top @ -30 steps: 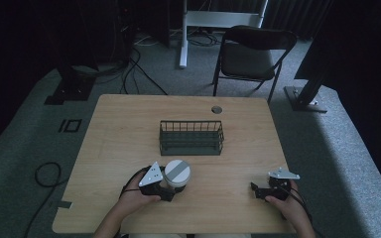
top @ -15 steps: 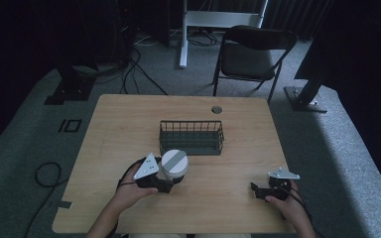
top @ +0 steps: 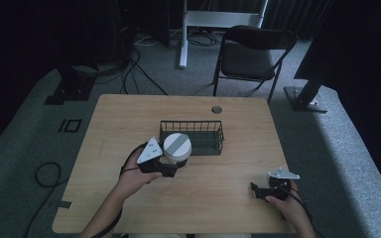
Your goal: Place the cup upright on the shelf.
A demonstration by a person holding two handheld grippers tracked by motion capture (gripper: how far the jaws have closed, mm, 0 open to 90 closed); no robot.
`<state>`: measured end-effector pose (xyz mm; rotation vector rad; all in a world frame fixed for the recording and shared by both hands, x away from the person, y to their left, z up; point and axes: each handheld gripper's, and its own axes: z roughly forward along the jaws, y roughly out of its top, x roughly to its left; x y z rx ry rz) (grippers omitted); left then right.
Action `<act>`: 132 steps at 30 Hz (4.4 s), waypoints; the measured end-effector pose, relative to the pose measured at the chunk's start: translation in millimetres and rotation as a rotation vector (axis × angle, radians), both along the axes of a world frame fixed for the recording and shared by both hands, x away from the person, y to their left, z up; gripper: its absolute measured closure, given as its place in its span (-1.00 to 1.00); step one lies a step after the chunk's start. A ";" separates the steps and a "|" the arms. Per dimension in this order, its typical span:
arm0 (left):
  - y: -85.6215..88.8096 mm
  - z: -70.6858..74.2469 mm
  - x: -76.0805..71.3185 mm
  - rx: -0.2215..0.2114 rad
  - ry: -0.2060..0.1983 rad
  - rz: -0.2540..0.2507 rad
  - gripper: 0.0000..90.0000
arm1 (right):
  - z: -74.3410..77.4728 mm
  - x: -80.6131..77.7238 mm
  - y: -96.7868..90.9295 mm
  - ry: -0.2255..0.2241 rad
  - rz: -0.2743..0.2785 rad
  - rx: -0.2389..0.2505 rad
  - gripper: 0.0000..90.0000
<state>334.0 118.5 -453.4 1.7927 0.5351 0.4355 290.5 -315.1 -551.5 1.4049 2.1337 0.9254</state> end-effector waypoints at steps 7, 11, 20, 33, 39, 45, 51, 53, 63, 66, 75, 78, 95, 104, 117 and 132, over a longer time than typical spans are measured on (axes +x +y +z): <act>-5.1 13.1 10.6 -0.021 0.006 0.090 -0.58 | -0.1 0.1 -0.1 -0.002 0.001 -0.001 -0.75; -8.8 17.4 17.5 -0.008 0.004 0.141 -0.58 | -0.1 0.0 0.0 -0.001 0.000 0.000 -0.75; -22.7 27.3 34.2 -0.024 0.005 0.243 -0.58 | 0.0 0.0 0.0 -0.001 0.000 0.000 -0.75; -40.7 22.6 59.0 -0.058 0.055 0.409 -0.58 | 0.0 0.0 0.0 -0.001 0.000 0.000 -0.75; -52.2 15.0 69.3 -0.033 0.063 0.469 -0.58 | -0.1 0.0 0.0 -0.001 0.000 0.000 -0.75; -61.4 9.0 72.6 -0.023 0.057 0.498 -0.58 | -0.1 0.0 0.0 -0.001 0.000 0.000 -0.75; -67.4 1.2 73.5 -0.029 0.044 0.516 -0.58 | -0.1 0.0 0.1 -0.001 0.000 0.001 -0.75; -68.0 -1.2 76.0 -0.040 0.051 0.518 -0.58 | 0.0 0.0 0.0 0.000 0.000 0.001 -0.75; -79.5 -12.7 82.6 -0.035 0.065 0.543 -0.58 | -0.1 0.0 -0.1 -0.001 0.000 0.001 -0.75; -81.4 -14.9 83.0 -0.030 0.071 0.549 -0.58 | -0.1 0.0 -0.1 -0.001 0.000 0.001 -0.75; -84.1 -22.0 85.4 0.006 0.098 0.577 -0.58 | -0.1 0.0 -0.1 -0.001 0.001 0.001 -0.75; -84.4 -24.6 85.8 0.008 0.096 0.577 -0.58 | -0.1 0.0 -0.1 0.000 0.000 0.001 -0.75; -92.2 -29.0 83.4 0.147 0.041 0.568 -0.59 | -0.1 0.0 -0.2 0.000 0.000 0.001 -0.75; -94.5 -29.5 78.6 0.174 0.025 0.565 -0.60 | -0.1 0.0 -0.2 -0.001 0.000 0.001 -0.75; -76.8 -26.8 70.7 0.159 0.087 0.538 -0.78 | -0.1 0.0 -0.1 -0.001 0.000 0.001 -0.75; -60.3 -7.9 52.8 0.110 0.047 0.481 -0.79 | 0.0 0.0 -0.1 0.000 0.000 0.000 -0.75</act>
